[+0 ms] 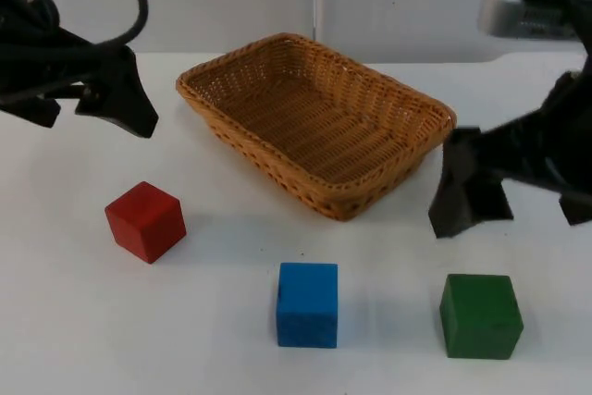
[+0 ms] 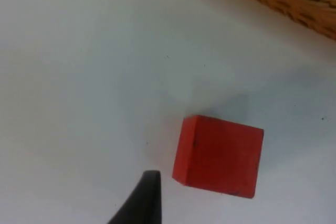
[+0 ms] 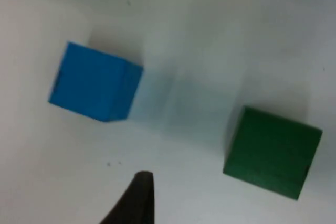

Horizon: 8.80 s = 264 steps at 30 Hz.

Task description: Pick up one cube with each hand and place exactly two cubes into the same basket, leaving the remaining cube outside.

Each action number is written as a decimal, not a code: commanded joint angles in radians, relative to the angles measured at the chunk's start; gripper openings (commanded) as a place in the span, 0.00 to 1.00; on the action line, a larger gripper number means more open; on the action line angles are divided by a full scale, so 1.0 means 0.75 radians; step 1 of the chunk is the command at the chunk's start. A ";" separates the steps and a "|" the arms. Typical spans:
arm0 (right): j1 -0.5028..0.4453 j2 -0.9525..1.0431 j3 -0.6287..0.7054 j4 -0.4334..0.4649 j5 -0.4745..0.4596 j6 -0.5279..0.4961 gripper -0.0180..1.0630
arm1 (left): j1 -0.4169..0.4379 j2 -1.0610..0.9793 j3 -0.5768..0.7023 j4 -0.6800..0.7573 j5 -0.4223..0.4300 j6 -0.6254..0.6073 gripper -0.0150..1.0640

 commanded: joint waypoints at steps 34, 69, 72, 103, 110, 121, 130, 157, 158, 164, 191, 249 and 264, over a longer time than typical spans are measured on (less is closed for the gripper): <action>-0.088 0.496 -0.145 0.062 -0.131 0.000 0.99 | -0.017 0.490 -0.190 0.085 -0.039 0.039 0.99; -0.088 0.542 -0.145 0.062 -0.114 0.034 0.30 | -0.017 0.578 -0.190 0.075 -0.037 0.074 0.78; -0.088 0.542 -0.145 0.059 -0.112 0.029 0.16 | -0.017 0.562 -0.191 0.075 -0.005 0.074 0.61; -0.088 -0.128 -0.145 0.051 0.047 -0.155 0.01 | -0.017 -0.151 -0.160 0.135 0.243 -0.082 0.01; -0.088 -0.128 -0.145 0.051 0.076 -0.179 0.01 | -0.017 -0.151 -0.160 0.124 0.239 -0.082 0.01; -0.088 -0.128 -0.145 0.051 0.060 -0.223 0.01 | -0.017 -0.147 -0.160 0.120 0.206 -0.082 0.01; -0.088 -0.128 -0.145 0.039 0.011 -0.270 0.01 | -0.017 -0.147 -0.160 0.120 0.160 -0.082 0.01; -0.164 0.464 -0.622 -0.048 0.019 -0.468 0.01 | -0.026 0.284 -0.585 -0.136 0.042 0.013 0.01; -0.186 0.485 -0.642 -0.045 0.011 -0.468 0.01 | -0.026 0.320 -0.626 -0.143 0.042 0.013 0.01; -0.245 0.596 -0.797 -0.036 0.004 -0.502 0.01 | -0.068 0.517 -0.857 -0.175 0.079 0.015 0.01; -0.242 0.927 -1.066 0.097 -0.143 -0.608 0.01 | -0.162 0.990 -1.200 -0.314 0.156 0.096 0.01; -0.245 0.319 -1.066 0.019 0.044 -0.617 0.63 | -0.051 0.454 -1.198 -0.285 0.566 0.100 0.85; -0.245 0.191 -1.064 0.019 0.222 -0.617 0.63 | -0.051 0.371 -1.198 -0.290 0.800 0.064 0.85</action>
